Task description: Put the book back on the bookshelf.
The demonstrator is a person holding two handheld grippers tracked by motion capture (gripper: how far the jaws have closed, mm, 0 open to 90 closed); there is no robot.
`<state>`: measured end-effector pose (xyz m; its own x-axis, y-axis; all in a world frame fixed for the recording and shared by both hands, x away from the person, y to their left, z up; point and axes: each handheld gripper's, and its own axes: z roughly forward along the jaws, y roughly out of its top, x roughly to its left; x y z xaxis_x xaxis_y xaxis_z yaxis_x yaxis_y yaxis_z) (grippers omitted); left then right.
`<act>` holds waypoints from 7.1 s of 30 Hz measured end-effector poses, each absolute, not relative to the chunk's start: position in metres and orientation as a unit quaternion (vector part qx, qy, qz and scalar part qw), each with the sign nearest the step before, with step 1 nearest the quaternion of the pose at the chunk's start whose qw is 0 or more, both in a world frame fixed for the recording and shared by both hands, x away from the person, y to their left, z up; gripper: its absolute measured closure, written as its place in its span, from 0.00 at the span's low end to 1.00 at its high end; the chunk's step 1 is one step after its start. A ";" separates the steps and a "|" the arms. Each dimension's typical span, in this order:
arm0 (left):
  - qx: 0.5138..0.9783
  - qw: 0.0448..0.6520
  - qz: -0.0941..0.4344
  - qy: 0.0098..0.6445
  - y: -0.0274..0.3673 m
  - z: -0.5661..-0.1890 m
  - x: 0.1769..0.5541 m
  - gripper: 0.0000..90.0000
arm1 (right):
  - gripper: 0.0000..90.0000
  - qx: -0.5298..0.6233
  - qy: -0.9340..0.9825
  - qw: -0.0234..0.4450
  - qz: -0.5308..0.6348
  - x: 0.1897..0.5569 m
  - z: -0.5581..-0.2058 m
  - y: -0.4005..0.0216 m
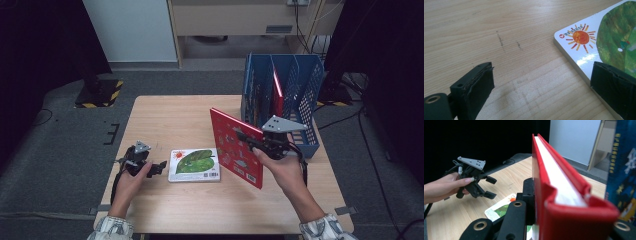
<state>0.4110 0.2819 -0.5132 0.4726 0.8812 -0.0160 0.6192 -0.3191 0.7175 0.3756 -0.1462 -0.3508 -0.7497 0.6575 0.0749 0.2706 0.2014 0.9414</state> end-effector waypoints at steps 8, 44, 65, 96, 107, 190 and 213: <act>0.791 0.340 0.190 0.473 0.280 -0.514 0.411 0.05 | 0.88 0.316 0.751 0.183 0.550 0.359 -0.348 -0.166; 0.795 0.329 0.195 0.471 0.277 -0.516 0.411 0.05 | 0.88 0.375 0.718 0.198 0.552 0.326 -0.347 -0.248; 0.798 0.324 0.196 0.470 0.277 -0.517 0.411 0.05 | 0.88 0.393 0.698 0.242 0.548 0.358 -0.277 -0.257; 0.792 0.330 0.197 0.475 0.280 -0.516 0.411 0.05 | 0.88 0.458 0.672 0.300 0.499 0.395 -0.278 -0.287; 0.793 0.324 0.201 0.475 0.280 -0.517 0.412 0.05 | 0.88 0.467 0.671 0.312 0.484 0.405 -0.278 -0.288; 0.793 0.319 0.196 0.481 0.279 -0.523 0.415 0.06 | 0.88 0.544 0.642 0.349 0.413 0.548 -0.308 -0.240; 0.796 0.317 0.197 0.477 0.279 -0.522 0.415 0.06 | 0.88 0.554 0.631 0.354 0.412 0.543 -0.328 -0.236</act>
